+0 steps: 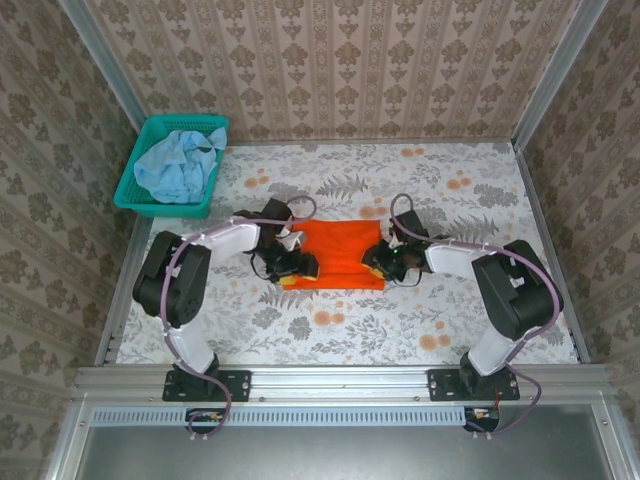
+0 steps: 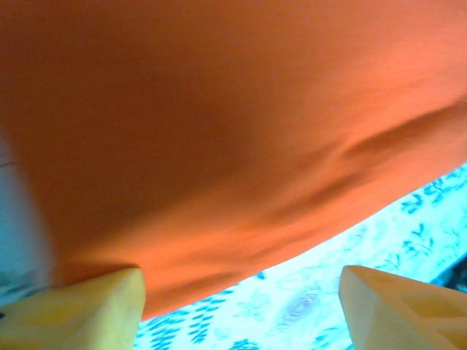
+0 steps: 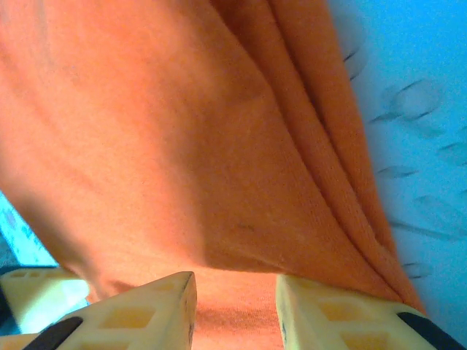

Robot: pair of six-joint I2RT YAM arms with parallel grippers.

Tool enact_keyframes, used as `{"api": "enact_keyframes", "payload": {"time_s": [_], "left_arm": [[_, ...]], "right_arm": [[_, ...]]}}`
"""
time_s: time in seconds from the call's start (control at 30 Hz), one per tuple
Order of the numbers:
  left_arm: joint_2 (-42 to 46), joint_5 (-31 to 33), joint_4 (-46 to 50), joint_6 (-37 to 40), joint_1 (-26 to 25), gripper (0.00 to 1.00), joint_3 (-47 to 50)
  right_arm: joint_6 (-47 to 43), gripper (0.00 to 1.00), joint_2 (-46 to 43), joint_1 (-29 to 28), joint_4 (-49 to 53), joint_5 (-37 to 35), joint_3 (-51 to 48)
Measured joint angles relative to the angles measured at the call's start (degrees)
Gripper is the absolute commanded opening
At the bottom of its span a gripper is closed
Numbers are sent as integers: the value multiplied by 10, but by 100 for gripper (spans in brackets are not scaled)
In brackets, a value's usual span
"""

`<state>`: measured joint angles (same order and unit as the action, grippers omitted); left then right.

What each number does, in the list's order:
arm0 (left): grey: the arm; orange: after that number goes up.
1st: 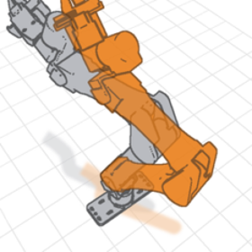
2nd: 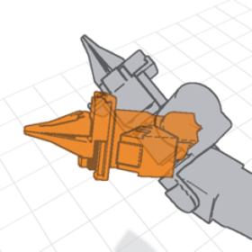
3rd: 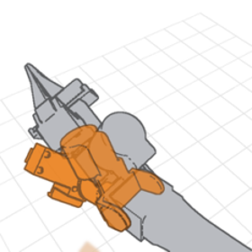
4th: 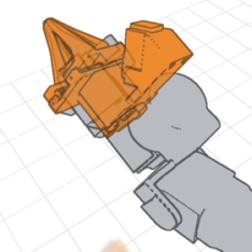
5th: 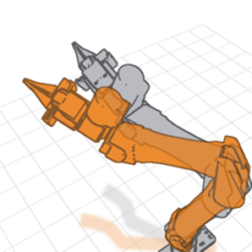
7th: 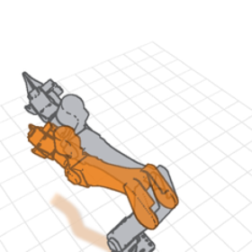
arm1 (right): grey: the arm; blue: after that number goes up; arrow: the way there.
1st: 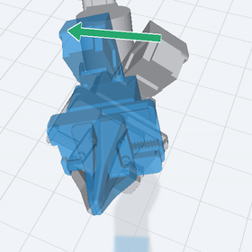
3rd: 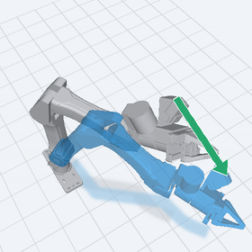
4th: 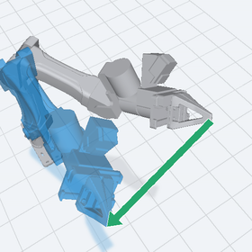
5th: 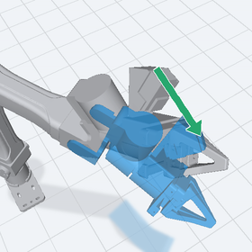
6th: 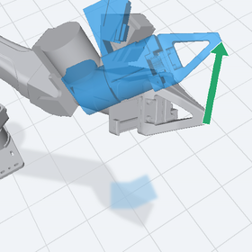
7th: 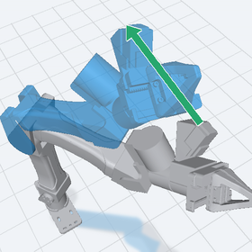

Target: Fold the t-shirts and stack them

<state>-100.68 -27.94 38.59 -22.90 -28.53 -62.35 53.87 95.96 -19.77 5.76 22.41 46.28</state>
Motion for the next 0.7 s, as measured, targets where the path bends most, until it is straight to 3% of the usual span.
{"api": "enact_keyframes", "payload": {"time_s": [0.1,0.23,0.33,0.47,0.57,0.7], "left_arm": [[26,39,26,-2,19,90,-18],[88,77,52,-9,48,98,-55],[146,107,67,-11,61,100,-73],[197,131,85,-16,61,100,-68],[225,138,89,-27,61,100,-38],[248,143,99,-37,61,100,4]], "right_arm": [[-10,43,-1,36,47,-38,24],[-19,56,-40,51,102,-118,31],[-34,66,-98,14,149,-185,47],[-57,72,-111,-48,175,-230,109],[-82,79,-73,-82,202,-248,164],[-118,79,17,-97,250,-259,219]]}}
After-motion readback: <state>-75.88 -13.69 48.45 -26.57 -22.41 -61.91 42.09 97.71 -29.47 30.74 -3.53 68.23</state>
